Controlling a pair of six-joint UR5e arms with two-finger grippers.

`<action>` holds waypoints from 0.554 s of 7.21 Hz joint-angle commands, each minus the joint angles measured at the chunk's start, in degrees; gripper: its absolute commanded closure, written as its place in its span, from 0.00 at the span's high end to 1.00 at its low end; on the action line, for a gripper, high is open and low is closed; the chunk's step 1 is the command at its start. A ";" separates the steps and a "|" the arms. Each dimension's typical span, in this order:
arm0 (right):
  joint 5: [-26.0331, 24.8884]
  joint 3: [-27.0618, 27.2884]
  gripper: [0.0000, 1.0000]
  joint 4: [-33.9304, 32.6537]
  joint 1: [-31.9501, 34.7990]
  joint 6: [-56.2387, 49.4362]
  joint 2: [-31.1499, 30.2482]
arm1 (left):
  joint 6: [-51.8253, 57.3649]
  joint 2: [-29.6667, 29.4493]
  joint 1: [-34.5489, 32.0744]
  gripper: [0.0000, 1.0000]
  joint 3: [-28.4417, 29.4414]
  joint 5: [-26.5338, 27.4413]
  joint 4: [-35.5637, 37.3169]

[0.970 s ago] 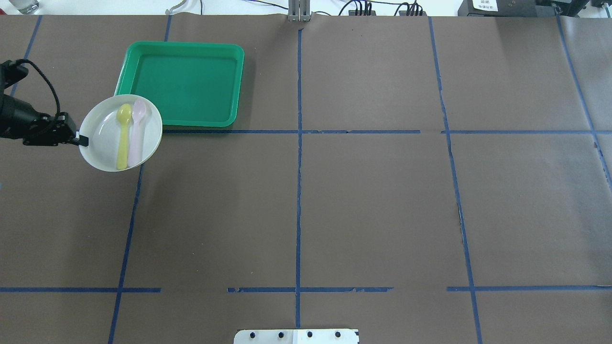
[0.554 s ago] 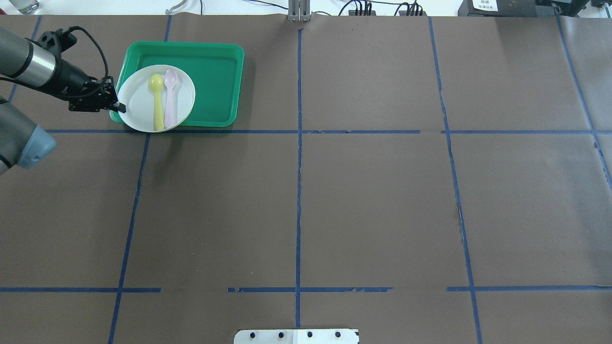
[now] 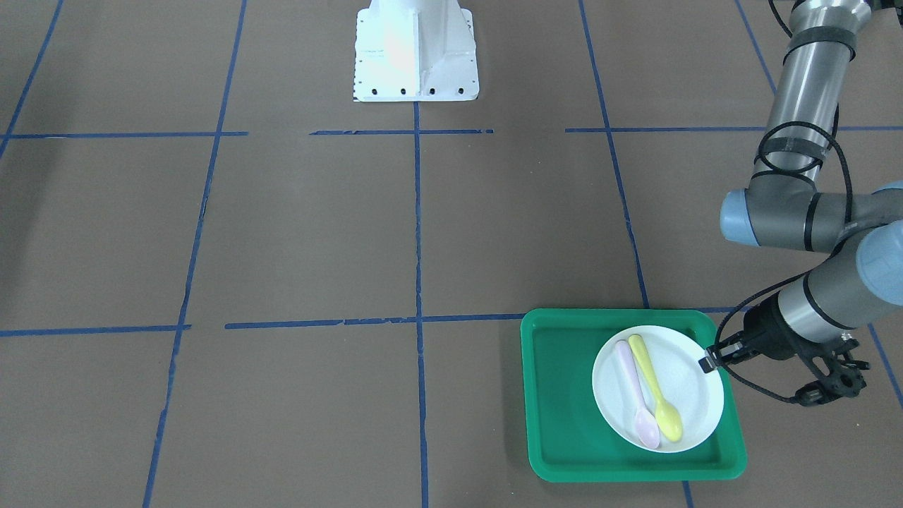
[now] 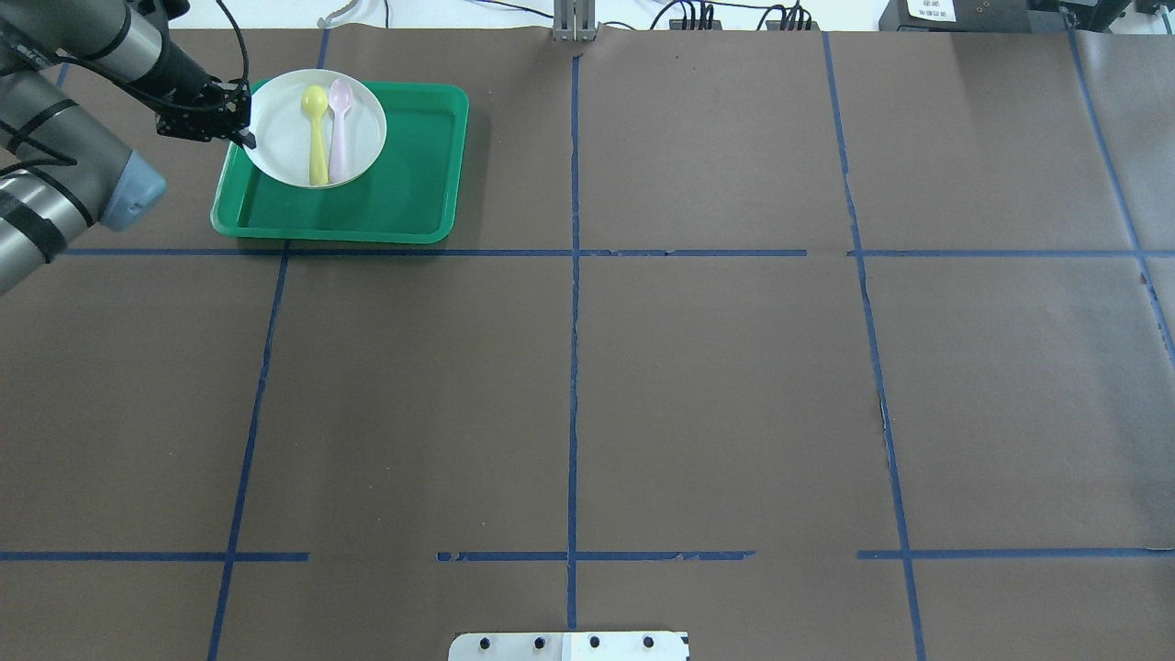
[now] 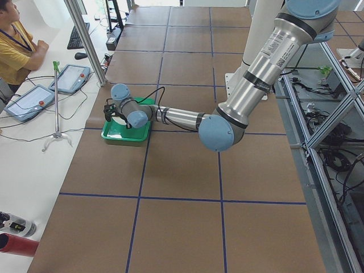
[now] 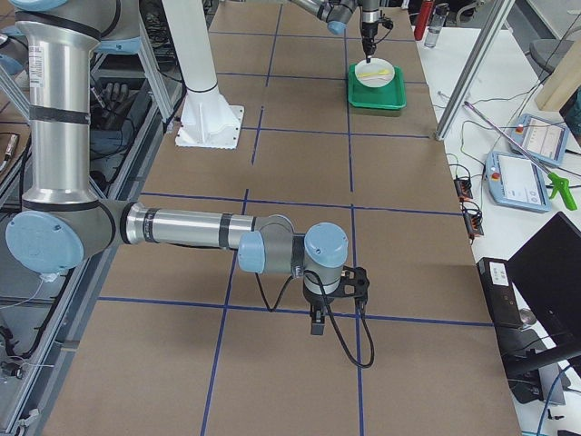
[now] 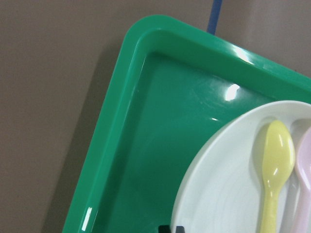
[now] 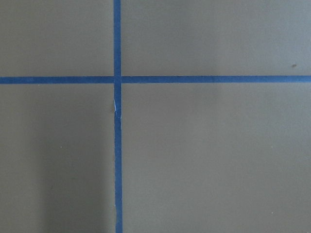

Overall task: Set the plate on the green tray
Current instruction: 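Lower the plate into the green tray and open the left gripper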

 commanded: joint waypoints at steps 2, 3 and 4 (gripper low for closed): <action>0.00 0.00 1.00 0.00 0.00 -0.09 0.00 | 0.42 -2.89 -0.59 0.00 6.50 0.09 -3.23; -0.09 0.00 1.00 0.00 0.00 0.00 0.00 | -0.81 -2.89 -0.24 0.00 6.51 0.09 -3.60; 0.00 0.00 1.00 0.00 0.00 0.00 0.00 | -0.82 -2.11 0.55 0.29 6.60 0.18 -6.99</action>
